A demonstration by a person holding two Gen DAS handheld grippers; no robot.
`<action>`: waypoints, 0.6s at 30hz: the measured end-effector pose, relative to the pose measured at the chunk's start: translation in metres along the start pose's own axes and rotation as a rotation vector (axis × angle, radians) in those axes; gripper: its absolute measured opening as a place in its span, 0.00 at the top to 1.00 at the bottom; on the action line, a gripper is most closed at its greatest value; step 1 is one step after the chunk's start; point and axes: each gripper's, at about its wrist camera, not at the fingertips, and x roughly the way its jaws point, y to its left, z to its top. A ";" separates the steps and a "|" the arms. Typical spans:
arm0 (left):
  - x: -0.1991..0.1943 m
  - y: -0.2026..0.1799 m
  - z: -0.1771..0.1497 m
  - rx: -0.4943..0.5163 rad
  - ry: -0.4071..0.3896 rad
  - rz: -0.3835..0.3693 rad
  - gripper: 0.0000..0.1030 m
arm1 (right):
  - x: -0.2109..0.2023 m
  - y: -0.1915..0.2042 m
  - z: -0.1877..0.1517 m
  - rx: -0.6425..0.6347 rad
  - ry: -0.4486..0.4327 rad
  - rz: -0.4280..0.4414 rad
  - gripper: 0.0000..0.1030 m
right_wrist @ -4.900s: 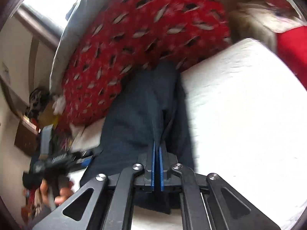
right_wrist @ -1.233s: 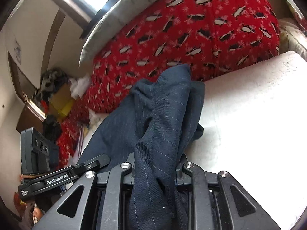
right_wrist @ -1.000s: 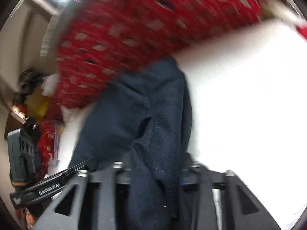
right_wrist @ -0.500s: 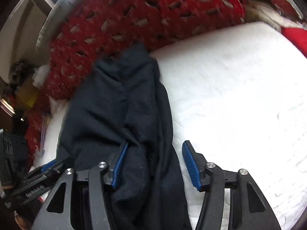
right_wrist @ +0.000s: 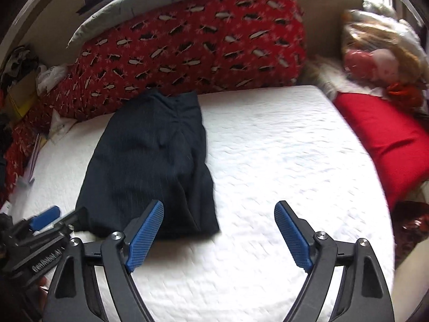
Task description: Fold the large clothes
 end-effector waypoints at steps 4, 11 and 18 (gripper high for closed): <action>-0.021 0.001 -0.018 0.025 -0.031 0.031 0.30 | -0.025 -0.005 -0.023 -0.018 -0.003 -0.017 0.06; -0.046 -0.004 -0.033 0.031 -0.064 0.033 0.29 | -0.072 -0.007 -0.039 -0.013 -0.094 -0.063 0.04; -0.058 -0.009 -0.044 0.040 -0.094 0.045 0.29 | -0.092 -0.005 -0.048 -0.042 -0.143 -0.090 0.02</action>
